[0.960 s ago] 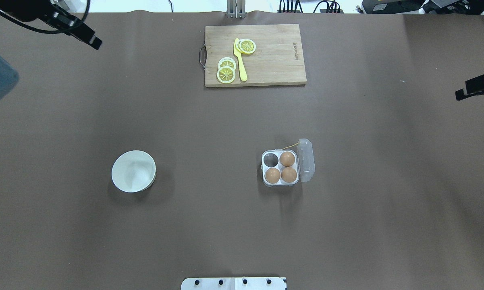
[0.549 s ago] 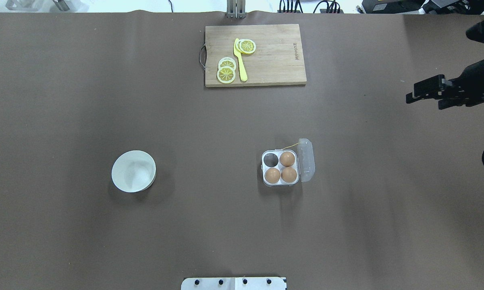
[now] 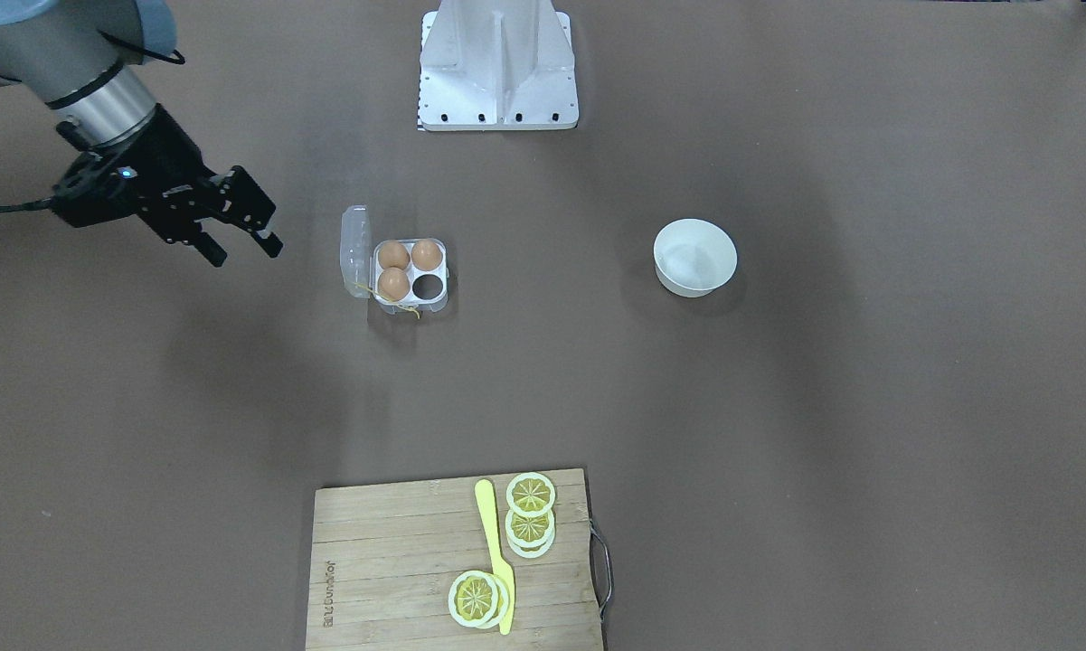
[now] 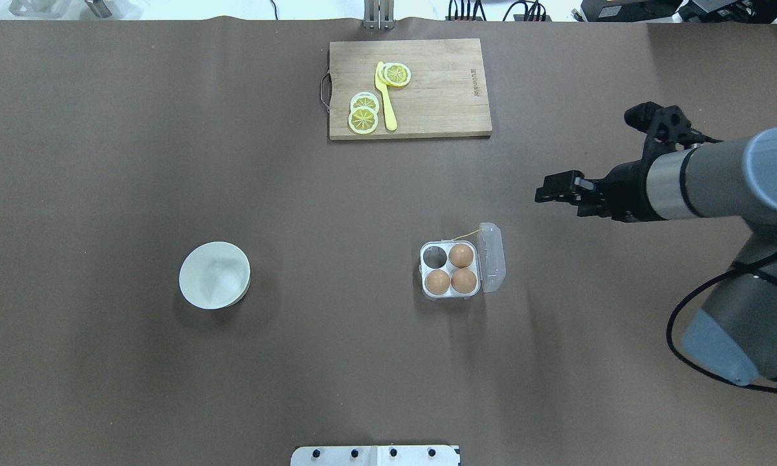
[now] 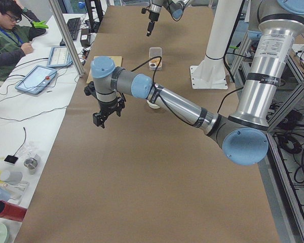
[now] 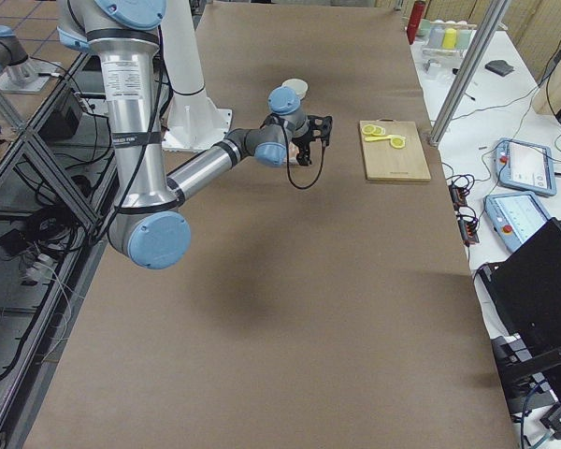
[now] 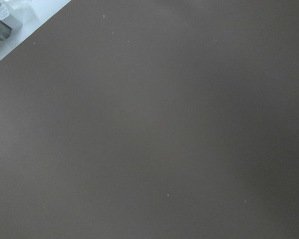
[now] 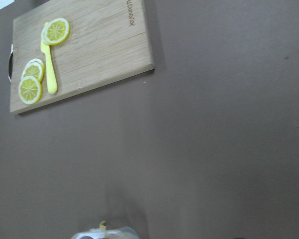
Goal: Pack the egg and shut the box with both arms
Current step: 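Push the open lid down over the eggs with the right gripper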
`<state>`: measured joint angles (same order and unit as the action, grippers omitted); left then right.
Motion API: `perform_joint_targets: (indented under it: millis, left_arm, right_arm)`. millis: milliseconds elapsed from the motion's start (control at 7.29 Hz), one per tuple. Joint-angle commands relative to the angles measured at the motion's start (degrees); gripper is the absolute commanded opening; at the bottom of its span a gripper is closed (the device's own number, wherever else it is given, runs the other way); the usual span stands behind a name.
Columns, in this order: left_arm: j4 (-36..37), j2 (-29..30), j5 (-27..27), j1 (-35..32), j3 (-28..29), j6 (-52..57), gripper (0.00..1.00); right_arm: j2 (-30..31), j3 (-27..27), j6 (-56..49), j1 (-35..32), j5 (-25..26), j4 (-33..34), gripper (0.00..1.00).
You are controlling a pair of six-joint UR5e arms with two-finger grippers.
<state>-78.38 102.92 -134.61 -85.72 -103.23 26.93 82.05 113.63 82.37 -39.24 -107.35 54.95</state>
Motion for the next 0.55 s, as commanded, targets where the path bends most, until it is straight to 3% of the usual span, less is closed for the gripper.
perform_joint_targets:
  millis: [0,274,411]
  left_arm:
    - [-0.4,-0.5,0.0,-0.9,0.3,0.1,0.98]
    - [-0.5,-0.5,-0.1,-1.4,1.0,0.1,0.98]
    - [-0.5,-0.5,-0.1,-1.4,1.1,0.0,0.98]
  right_arm:
    - [-5.4,-3.8,4.9,10.4,12.0,-0.8,0.0]
    - [-15.4,-8.8,9.6,14.4,17.7,2.1,0.0]
    - [-17.9,-8.7,9.8,14.8,18.7,5.7,0.0]
